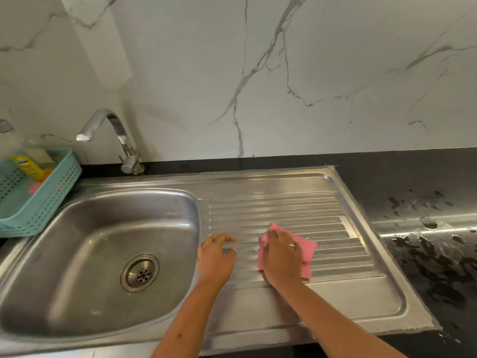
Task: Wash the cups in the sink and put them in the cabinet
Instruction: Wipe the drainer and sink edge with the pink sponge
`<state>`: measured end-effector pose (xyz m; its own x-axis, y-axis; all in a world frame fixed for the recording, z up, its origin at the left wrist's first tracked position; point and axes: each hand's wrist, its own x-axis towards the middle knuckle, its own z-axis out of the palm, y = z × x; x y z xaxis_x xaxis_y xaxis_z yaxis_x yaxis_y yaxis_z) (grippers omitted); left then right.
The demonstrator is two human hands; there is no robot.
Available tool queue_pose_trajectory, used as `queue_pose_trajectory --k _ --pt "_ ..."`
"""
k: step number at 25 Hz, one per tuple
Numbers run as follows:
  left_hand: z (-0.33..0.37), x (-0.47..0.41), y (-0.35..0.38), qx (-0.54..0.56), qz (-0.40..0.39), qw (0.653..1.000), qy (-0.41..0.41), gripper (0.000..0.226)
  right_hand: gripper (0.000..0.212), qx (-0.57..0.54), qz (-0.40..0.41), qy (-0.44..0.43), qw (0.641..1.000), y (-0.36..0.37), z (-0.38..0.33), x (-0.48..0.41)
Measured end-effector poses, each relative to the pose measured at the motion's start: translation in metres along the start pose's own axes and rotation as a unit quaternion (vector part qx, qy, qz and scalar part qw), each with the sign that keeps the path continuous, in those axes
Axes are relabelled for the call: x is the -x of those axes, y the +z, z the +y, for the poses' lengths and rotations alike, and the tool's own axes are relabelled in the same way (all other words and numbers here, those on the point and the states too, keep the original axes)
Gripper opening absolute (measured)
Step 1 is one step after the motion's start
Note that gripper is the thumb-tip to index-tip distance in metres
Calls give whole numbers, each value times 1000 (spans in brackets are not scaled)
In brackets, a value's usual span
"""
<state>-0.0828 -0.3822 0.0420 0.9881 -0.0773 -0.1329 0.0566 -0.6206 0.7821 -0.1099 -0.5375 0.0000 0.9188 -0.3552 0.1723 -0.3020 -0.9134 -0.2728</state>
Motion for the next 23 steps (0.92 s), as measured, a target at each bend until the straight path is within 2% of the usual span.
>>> queue_pose_trajectory --k 4,6,9,12,16,23 --pt "-25 3 -28 -30 42 997 -48 28 26 -44 -39 -132 990 25 -93 15" --pt "-33 6 -40 -23 73 994 -75 29 19 -45 -58 -199 977 29 -115 13" --pt "-35 9 -49 -1 112 989 -101 35 33 -46 -48 -298 952 33 -106 3" --pt "-27 7 -43 5 98 991 -94 37 35 -49 -19 -354 934 25 -78 1" --pt "-9 2 -19 0 64 996 -69 36 33 -46 -7 -331 942 11 -31 1" --pt "32 2 34 0 -18 1000 -8 31 32 19 54 -183 981 -32 95 -6"
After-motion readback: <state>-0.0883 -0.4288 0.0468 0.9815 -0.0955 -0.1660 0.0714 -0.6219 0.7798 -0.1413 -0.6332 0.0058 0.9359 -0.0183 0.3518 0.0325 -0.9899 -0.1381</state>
